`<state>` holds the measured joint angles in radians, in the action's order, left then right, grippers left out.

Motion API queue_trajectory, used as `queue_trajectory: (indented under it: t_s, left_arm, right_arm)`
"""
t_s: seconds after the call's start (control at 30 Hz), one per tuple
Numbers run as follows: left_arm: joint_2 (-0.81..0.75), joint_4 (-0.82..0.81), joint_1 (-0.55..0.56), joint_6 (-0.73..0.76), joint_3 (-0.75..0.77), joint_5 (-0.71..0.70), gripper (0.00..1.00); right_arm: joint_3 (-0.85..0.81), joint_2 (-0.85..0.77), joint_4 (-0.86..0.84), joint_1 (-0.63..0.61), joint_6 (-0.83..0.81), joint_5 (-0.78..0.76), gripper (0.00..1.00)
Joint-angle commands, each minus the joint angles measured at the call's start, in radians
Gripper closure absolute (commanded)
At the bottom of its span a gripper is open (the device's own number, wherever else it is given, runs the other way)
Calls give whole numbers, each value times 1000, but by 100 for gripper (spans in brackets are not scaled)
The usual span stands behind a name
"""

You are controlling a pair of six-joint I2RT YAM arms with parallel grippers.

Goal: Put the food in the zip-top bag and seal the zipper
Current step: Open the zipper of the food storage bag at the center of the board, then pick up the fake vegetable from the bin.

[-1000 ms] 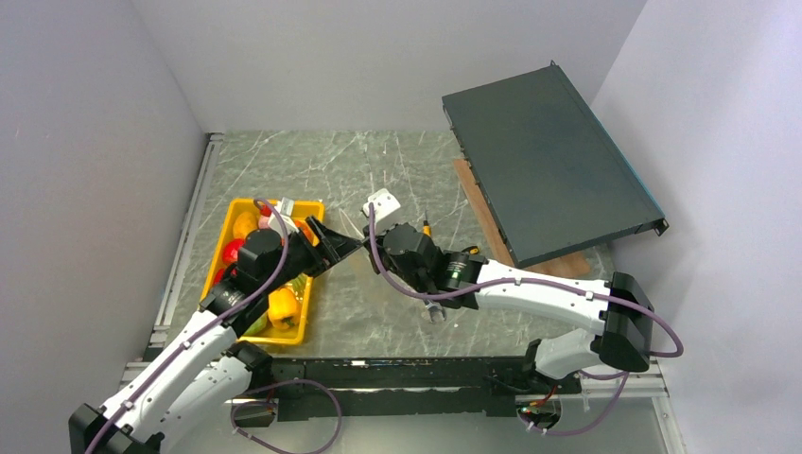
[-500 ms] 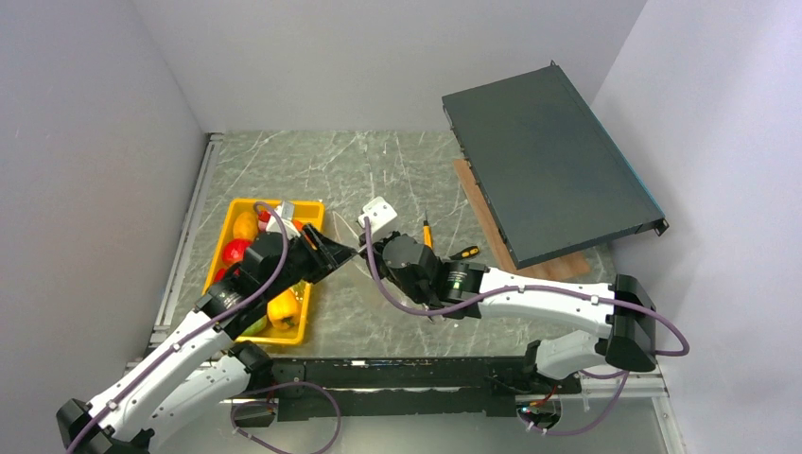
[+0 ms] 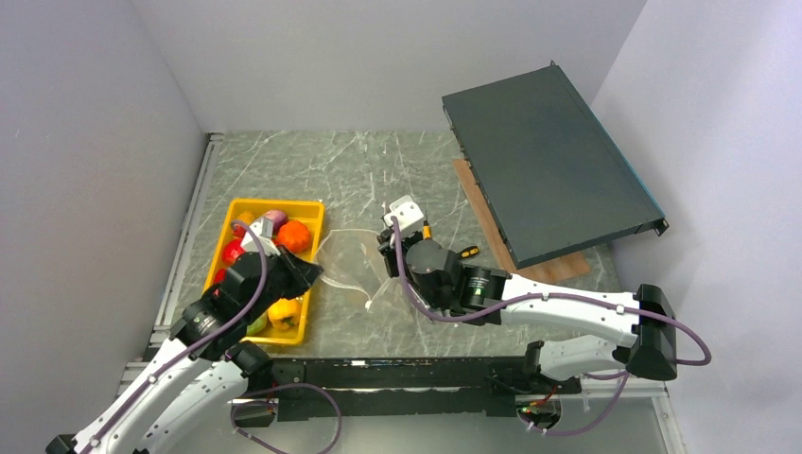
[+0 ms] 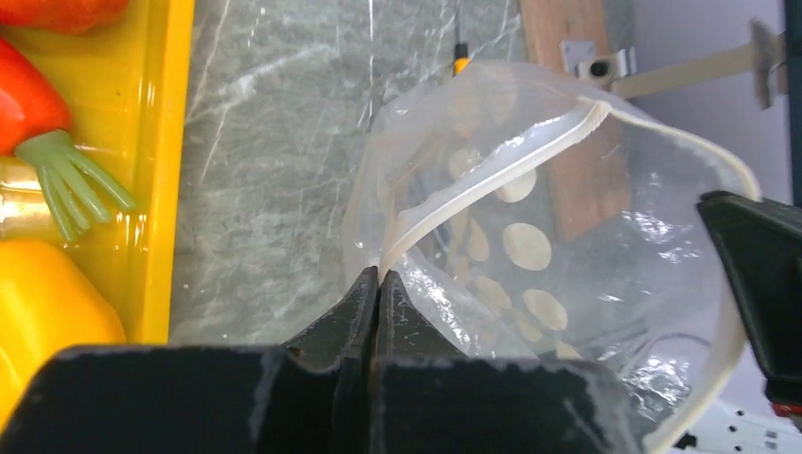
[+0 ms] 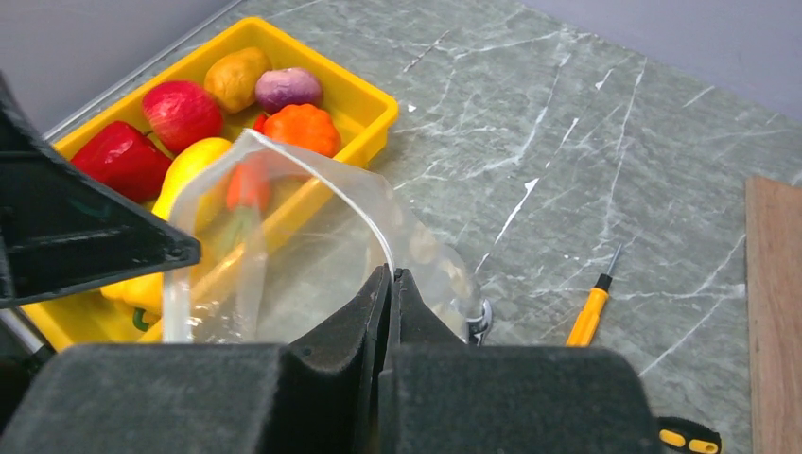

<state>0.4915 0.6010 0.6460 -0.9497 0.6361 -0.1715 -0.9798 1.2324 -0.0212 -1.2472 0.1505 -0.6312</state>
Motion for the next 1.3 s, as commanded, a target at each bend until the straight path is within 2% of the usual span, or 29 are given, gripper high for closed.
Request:
queue_trajectory:
  t_s: [0.0,0.07,0.2,0.3,0.4,0.53,0.6,0.8,0.97,1.1,1.27]
  left_arm:
    - [106,2,2,67,41,94,96]
    - [127,31,1,78,65,104,89]
    - [96,62,3,110,90,91,57]
    - [64,111,2,150,120,84,30]
    - [63,235,3,191,186,53,17]
    - [54,467,3,185,308,-69,10]
    - [25,531,3,181,339,-127,7]
    - [-27,594,2,178,370,-152,3]
    - [-4,641,2,151,324,-243,0]
    - [42,680,3,89,271,-285,1]
    - [-17,646,1,-11,210,-304,4]
  right_arm:
    - [-3,-11,11,-5,51,38,100]
    - [-23,12,43,-7,60,40,100]
    - [-56,40,70,-13,39,34,100]
    - [-58,39,66,-13,33,29,100]
    - [-44,36,40,-12,29,38,100]
    - [-31,38,26,-12,11,41,100]
    - [-35,39,26,-12,2,37,100]
    - [-30,38,30,-12,2,32,100]
    - [-39,43,66,-12,26,43,100]
    - [-40,37,83,-12,36,45,100]
    - [-27,22,86,-12,55,43,100]
